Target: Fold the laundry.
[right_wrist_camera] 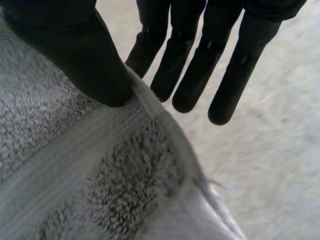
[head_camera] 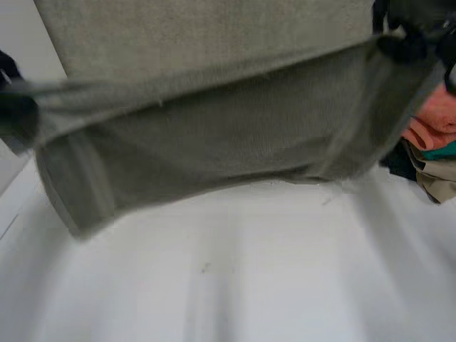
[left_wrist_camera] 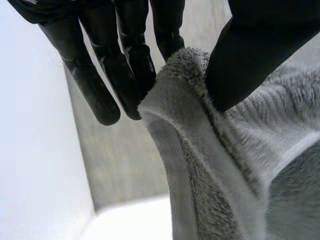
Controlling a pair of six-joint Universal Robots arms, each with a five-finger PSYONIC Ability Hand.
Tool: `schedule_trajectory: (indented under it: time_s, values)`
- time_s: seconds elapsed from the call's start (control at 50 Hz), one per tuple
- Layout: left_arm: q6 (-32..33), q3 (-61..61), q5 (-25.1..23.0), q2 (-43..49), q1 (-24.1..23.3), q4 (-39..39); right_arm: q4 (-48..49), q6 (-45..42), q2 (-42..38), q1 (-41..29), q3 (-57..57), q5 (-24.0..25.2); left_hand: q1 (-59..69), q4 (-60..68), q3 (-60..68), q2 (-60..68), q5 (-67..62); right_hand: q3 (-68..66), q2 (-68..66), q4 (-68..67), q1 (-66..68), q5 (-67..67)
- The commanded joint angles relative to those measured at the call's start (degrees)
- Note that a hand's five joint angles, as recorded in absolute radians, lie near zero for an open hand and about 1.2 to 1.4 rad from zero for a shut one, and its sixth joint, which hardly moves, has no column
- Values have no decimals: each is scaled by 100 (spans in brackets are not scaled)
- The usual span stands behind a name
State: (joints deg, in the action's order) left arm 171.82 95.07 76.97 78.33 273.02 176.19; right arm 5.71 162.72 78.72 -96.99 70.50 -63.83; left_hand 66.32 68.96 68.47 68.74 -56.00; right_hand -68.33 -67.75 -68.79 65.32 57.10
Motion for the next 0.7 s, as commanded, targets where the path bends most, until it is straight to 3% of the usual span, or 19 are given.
schedule_trajectory:
  time_s: [0.02, 0.1, 0.26, 0.36, 0.5, 0.7]
  values:
    - [220, -269, 555, 1631, -504, 380, -273, -829, -971, -127, 96, -234, 1368, 1104, 1153, 1126, -1400, -1167, -1225, -1121, 1468, 1290]
    - [388, -770, 732, 2528, -591, 635, -238, -1050, -1701, -189, -141, -594, 1368, 1104, 1153, 1126, -1400, -1167, -1225, -1121, 1468, 1290]
    - [467, -2685, 539, 3777, -794, 1583, 438, -743, -2862, -426, -1546, -1455, 1368, 1104, 1153, 1126, -1400, -1167, -1225, -1121, 1468, 1290]
    - [248, -4081, 889, 3980, -794, 2531, 2138, 20, -2854, -523, -2172, -2080, 1368, 1104, 1153, 1126, -1400, -1167, -1225, -1121, 1468, 1290]
    - [-122, -4840, 1172, 3848, -882, 3053, 4278, 216, -2257, -628, -1646, -1835, 1368, 1104, 1153, 1126, -1400, -1167, -1225, -1121, 1468, 1290]
    - [-166, -3673, 697, 3295, -794, 2868, 3982, 172, -1781, -620, -503, -1167, 1368, 1104, 1153, 1126, -1400, -1167, -1225, -1121, 1468, 1290]
